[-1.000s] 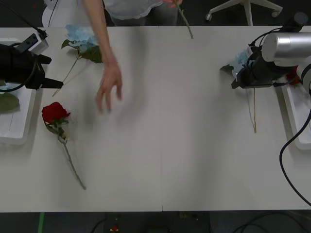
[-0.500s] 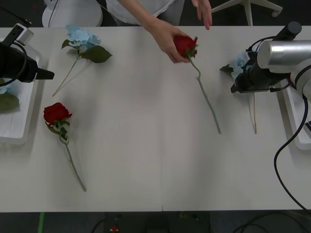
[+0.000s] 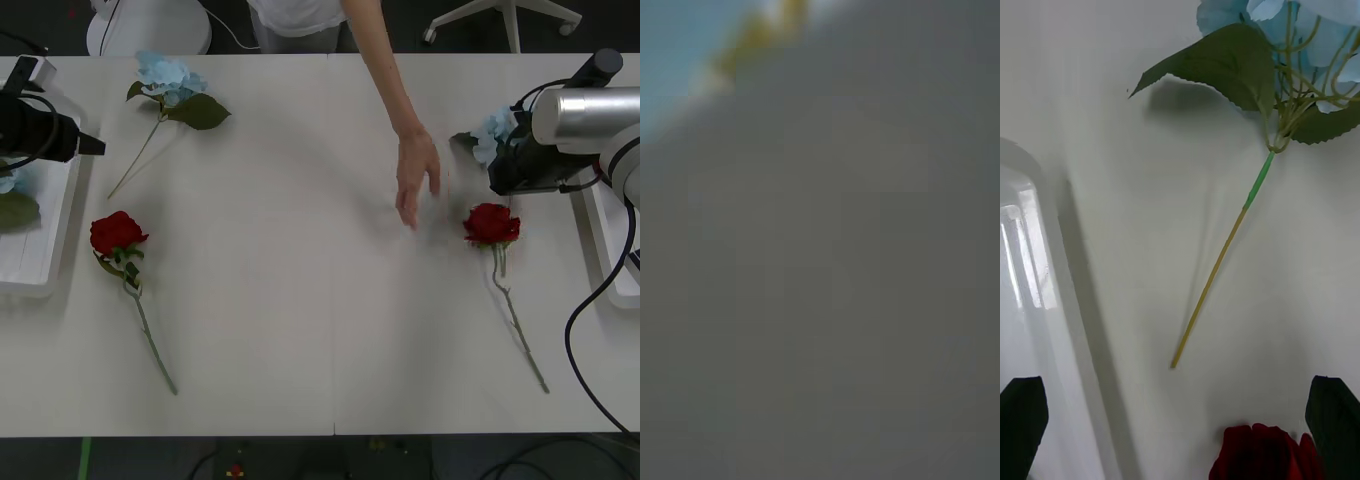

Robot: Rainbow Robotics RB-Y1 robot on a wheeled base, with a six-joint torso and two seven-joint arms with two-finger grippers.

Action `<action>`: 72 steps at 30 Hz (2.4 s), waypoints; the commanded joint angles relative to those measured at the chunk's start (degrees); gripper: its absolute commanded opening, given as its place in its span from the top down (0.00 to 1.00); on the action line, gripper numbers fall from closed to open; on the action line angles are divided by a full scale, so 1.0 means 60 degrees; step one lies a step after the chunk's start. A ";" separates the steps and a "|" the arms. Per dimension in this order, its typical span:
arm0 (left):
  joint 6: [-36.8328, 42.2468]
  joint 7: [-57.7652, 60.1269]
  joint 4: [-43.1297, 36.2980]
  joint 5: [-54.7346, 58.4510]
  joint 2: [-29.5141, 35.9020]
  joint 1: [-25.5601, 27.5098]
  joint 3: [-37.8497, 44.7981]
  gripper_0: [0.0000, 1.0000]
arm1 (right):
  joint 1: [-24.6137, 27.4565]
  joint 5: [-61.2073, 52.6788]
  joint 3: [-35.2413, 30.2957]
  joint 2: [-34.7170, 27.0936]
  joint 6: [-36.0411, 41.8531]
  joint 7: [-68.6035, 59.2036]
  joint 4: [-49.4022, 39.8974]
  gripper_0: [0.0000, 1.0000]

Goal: Put the red flowers into the right box and the blue flowers into the left box

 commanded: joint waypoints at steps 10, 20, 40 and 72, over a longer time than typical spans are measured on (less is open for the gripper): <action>-0.1082 0.0413 0.0784 -0.2563 -0.1783 -0.1400 0.0063 0.00 | -0.0701 -0.0067 -0.0394 0.0057 0.0394 0.0931 0.0090 1.00; -0.1990 0.0486 0.1414 -0.3633 -0.2457 -0.1415 0.0063 0.00 | -0.1331 -0.1531 -0.1316 -0.0764 0.2430 0.3157 -0.0173 1.00; -0.3191 0.0515 0.2922 -0.3764 -0.2633 -0.1356 0.0238 0.00 | -0.1141 -0.7332 -0.0203 -0.1086 0.1961 0.3934 -0.5403 1.00; -0.3177 0.0501 0.2966 -0.3882 -0.2823 -0.0433 0.0048 0.99 | -0.1185 -0.8475 -0.0203 0.2356 -0.1218 0.3992 -0.5813 1.00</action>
